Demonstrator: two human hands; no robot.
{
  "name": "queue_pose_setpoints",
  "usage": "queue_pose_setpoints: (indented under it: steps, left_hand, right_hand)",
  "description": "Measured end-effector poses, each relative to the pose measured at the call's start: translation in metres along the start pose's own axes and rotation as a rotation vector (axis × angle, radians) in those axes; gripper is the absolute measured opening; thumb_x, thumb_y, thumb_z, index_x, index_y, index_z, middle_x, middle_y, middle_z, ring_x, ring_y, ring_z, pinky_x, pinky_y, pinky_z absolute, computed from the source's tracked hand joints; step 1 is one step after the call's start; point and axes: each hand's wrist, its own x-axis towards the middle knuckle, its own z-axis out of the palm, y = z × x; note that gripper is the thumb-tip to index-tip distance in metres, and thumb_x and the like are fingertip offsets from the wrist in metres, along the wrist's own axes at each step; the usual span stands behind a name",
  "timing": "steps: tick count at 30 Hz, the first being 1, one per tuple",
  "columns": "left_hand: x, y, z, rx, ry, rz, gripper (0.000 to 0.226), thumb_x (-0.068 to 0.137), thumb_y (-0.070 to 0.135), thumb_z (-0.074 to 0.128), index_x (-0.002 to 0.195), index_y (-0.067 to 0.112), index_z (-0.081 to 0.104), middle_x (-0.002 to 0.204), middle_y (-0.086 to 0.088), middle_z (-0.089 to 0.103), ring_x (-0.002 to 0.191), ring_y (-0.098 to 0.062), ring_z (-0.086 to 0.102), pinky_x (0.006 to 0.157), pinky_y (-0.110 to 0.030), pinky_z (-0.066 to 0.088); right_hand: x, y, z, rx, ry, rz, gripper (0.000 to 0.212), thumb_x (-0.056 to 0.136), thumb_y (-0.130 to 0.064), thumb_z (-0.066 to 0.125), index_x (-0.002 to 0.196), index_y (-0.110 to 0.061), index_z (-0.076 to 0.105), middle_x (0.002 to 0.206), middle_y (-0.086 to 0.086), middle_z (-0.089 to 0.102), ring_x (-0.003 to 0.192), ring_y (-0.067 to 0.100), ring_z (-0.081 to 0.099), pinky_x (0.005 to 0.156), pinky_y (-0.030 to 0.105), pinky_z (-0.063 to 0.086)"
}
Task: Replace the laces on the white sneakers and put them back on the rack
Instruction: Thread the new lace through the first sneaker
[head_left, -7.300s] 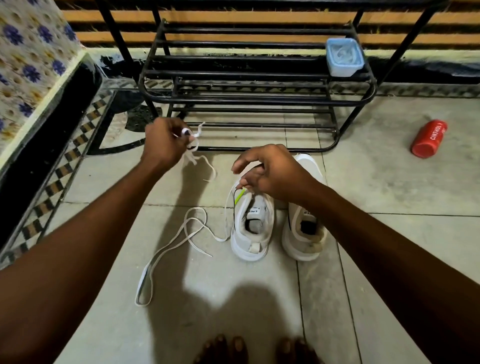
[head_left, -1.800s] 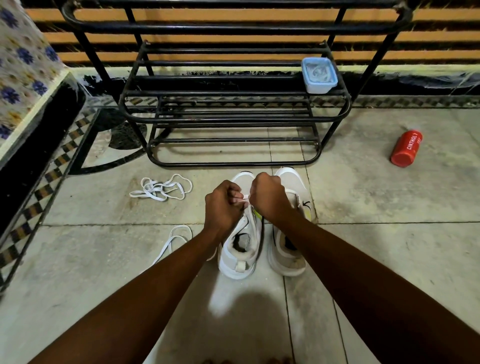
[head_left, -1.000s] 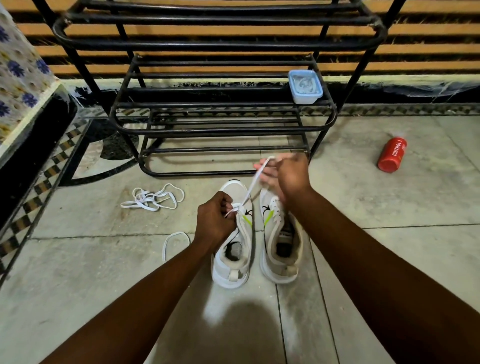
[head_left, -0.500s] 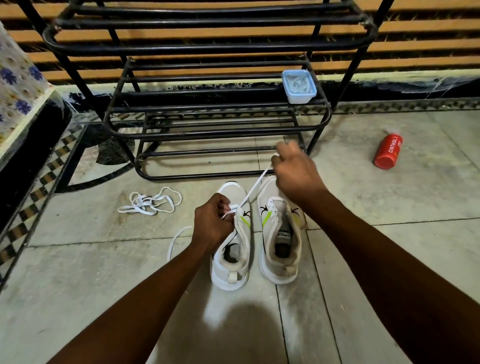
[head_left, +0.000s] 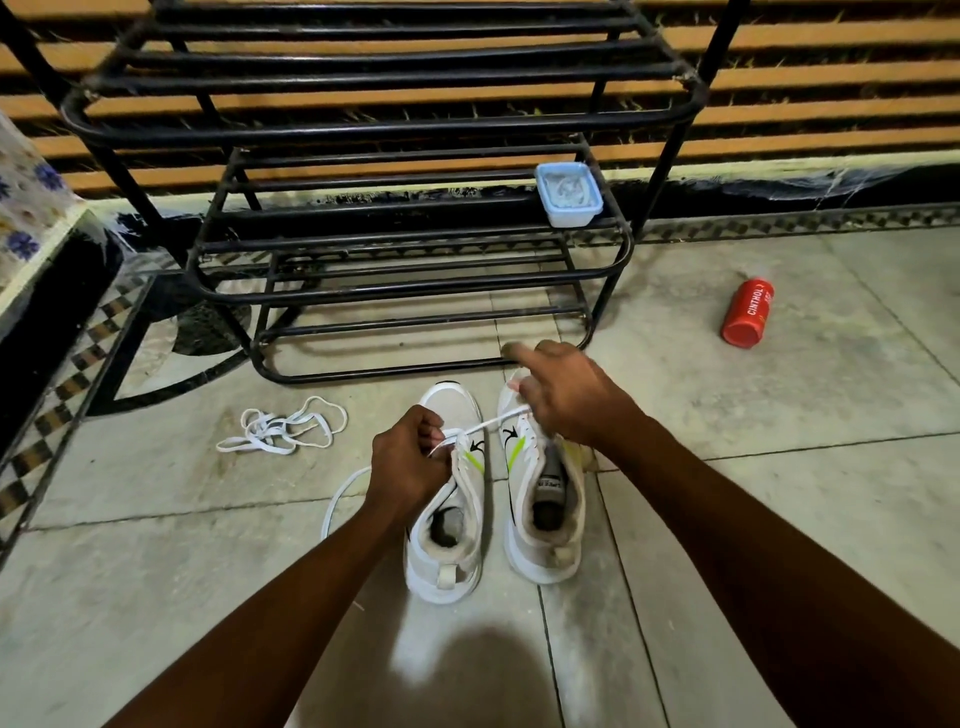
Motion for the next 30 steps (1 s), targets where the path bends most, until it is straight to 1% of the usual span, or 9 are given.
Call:
queue_pose_setpoints:
  steps: [2, 4, 6, 11, 19, 22, 25, 28, 30]
  left_hand:
    - [-0.001, 0.002, -0.001, 0.012, -0.003, 0.002, 0.03, 0.073, 0.007, 0.083, 0.095, 0.019, 0.067, 0.079, 0.007, 0.07, 0.074, -0.004, 0.067, 0.069, -0.003, 0.043]
    - [-0.001, 0.003, -0.003, 0.017, -0.005, -0.002, 0.03, 0.072, 0.007, 0.083, 0.095, 0.019, 0.067, 0.079, 0.006, 0.071, 0.074, -0.007, 0.068, 0.069, -0.003, 0.042]
    - [-0.002, 0.003, -0.003, 0.012, -0.014, -0.013, 0.03, 0.072, 0.008, 0.083, 0.096, 0.018, 0.067, 0.08, 0.005, 0.071, 0.075, -0.008, 0.068, 0.068, -0.002, 0.042]
    - [-0.004, 0.007, -0.007, 0.0, -0.021, -0.026, 0.029, 0.074, 0.007, 0.083, 0.096, 0.018, 0.067, 0.082, 0.004, 0.071, 0.073, -0.003, 0.066, 0.067, -0.002, 0.042]
    - [-0.004, 0.006, -0.008, 0.008, -0.02, -0.022, 0.026, 0.077, 0.008, 0.083, 0.095, 0.02, 0.067, 0.078, 0.005, 0.072, 0.075, -0.001, 0.066, 0.069, -0.001, 0.041]
    - [-0.002, 0.006, -0.009, 0.005, -0.046, -0.026, 0.028, 0.077, 0.008, 0.084, 0.095, 0.022, 0.068, 0.079, 0.006, 0.072, 0.072, 0.0, 0.066, 0.069, -0.002, 0.042]
    - [0.005, 0.006, -0.015, -0.016, -0.104, -0.085, 0.026, 0.077, 0.0, 0.081, 0.092, 0.018, 0.071, 0.079, 0.0, 0.073, 0.068, -0.008, 0.067, 0.066, -0.007, 0.046]
    - [0.018, 0.009, -0.025, -0.096, -0.194, -0.133, 0.026, 0.077, -0.015, 0.074, 0.09, 0.008, 0.073, 0.076, -0.008, 0.073, 0.068, -0.016, 0.067, 0.071, -0.029, 0.054]
    - [0.025, 0.016, -0.036, -0.069, -0.267, -0.129, 0.028, 0.076, -0.018, 0.071, 0.091, 0.005, 0.073, 0.076, -0.011, 0.076, 0.069, -0.021, 0.073, 0.079, -0.041, 0.059]
  right_hand:
    - [0.0, -0.003, 0.0, -0.303, -0.243, -0.052, 0.028, 0.099, -0.038, 0.053, 0.12, -0.022, 0.064, 0.107, 0.002, 0.055, 0.102, 0.023, 0.048, 0.078, 0.035, 0.033]
    - [0.002, -0.012, 0.001, -0.479, -0.301, -0.09, 0.022, 0.096, -0.031, 0.061, 0.11, -0.017, 0.071, 0.117, 0.005, 0.052, 0.116, 0.027, 0.044, 0.079, 0.039, 0.026]
    - [0.001, -0.016, -0.009, -0.44, -0.203, -0.039, 0.018, 0.092, -0.021, 0.062, 0.104, -0.012, 0.072, 0.116, 0.006, 0.051, 0.117, 0.028, 0.043, 0.081, 0.04, 0.027]
    - [-0.009, 0.001, -0.034, -0.224, 0.193, 0.338, 0.022, 0.091, -0.025, 0.057, 0.087, -0.011, 0.074, 0.105, 0.006, 0.056, 0.111, 0.03, 0.048, 0.082, 0.041, 0.031]
    - [-0.033, 0.014, -0.029, -0.219, 0.338, 0.645, 0.017, 0.086, -0.021, 0.054, 0.081, -0.015, 0.069, 0.093, -0.001, 0.041, 0.101, 0.027, 0.047, 0.079, 0.042, 0.03]
    - [-0.035, 0.015, -0.021, -0.202, 0.157, 0.747, 0.016, 0.09, -0.026, 0.054, 0.083, -0.02, 0.067, 0.094, -0.002, 0.043, 0.105, 0.026, 0.051, 0.088, 0.046, 0.031]
    - [-0.04, 0.015, -0.017, -0.192, -0.08, 0.725, 0.016, 0.088, -0.043, 0.062, 0.09, -0.027, 0.062, 0.101, -0.003, 0.053, 0.113, 0.025, 0.052, 0.094, 0.048, 0.03]
    - [-0.044, 0.013, -0.011, -0.163, -0.123, 0.642, 0.047, 0.079, -0.057, 0.071, 0.118, -0.033, 0.06, 0.118, -0.003, 0.056, 0.124, 0.023, 0.046, 0.097, 0.048, 0.029]
    - [-0.042, 0.003, -0.006, -0.13, -0.084, 0.563, 0.052, 0.081, -0.055, 0.071, 0.125, -0.032, 0.057, 0.125, -0.003, 0.054, 0.127, 0.023, 0.043, 0.097, 0.047, 0.028]
